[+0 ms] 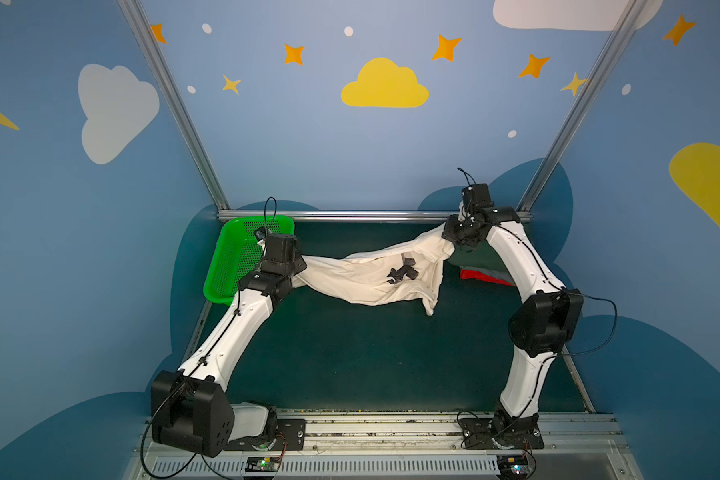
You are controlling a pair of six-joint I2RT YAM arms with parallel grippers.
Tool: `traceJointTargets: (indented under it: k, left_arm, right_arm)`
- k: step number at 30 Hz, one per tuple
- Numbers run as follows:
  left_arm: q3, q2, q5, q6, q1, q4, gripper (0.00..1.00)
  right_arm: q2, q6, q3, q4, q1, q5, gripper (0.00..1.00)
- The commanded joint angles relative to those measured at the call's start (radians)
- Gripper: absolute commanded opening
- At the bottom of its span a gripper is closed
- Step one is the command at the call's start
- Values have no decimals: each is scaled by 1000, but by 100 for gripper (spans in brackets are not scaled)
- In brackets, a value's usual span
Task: Fold and stack the t-shirts
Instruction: 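Stretch the t-shirt apart, pulling the grippers away from each other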
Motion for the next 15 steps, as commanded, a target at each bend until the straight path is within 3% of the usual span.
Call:
traceJointTargets:
  k: [1,10,15]
  left_arm:
    - [46,-38,30,30,6,-38,3]
    - [-97,-348,92,18,-15,-67,3]
    - [-100,-481,86,19,-35,-142,3]
  right_arm:
    - [-66,-43,81,-83,-11,25,0]
    - [-500,-50,-247,-2,42,137,0]
    - [-639,-65,-264,-5,98,239,0]
